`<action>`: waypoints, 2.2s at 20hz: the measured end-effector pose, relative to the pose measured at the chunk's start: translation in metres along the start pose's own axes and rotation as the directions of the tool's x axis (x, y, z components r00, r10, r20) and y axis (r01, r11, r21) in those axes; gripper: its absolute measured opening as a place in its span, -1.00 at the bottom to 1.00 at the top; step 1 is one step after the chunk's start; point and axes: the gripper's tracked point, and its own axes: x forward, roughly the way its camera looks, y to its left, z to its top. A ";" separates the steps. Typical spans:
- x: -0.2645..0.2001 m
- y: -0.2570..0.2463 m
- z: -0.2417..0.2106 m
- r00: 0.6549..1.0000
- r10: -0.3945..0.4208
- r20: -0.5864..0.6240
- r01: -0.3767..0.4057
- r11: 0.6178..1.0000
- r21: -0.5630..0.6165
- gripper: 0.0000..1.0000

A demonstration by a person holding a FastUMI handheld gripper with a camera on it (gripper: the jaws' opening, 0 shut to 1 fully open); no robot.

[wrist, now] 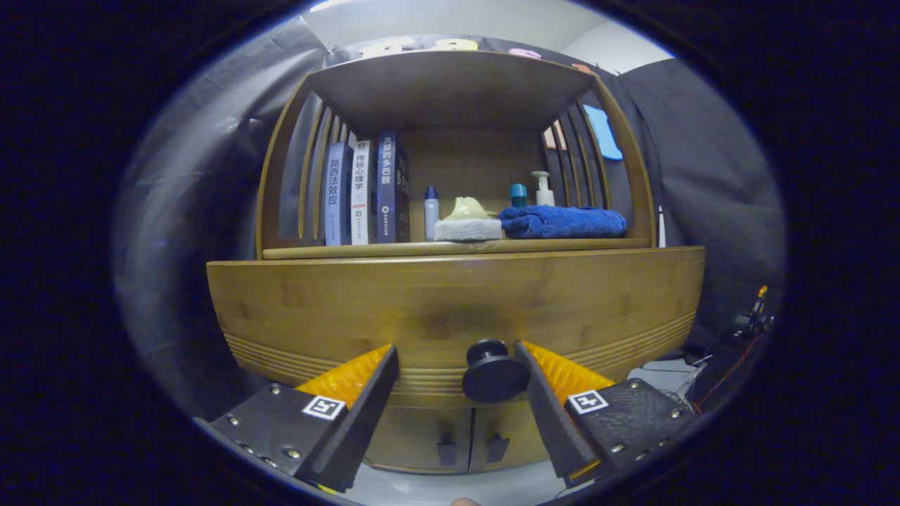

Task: Pull open the drawer, take out the items inside it, and place them on the countertop above the cabinet.

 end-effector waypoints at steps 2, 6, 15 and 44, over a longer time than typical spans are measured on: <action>0.006 0.001 0.000 1.000 0.002 -0.001 -0.002 1.000 0.001 0.99; 0.020 0.002 0.000 1.000 0.003 0.004 -0.004 1.000 0.003 1.00; 0.053 0.004 0.000 1.000 0.004 -0.018 -0.004 1.000 0.021 0.99; 0.014 0.000 -0.004 1.000 0.003 -0.027 -0.003 1.000 -0.006 0.99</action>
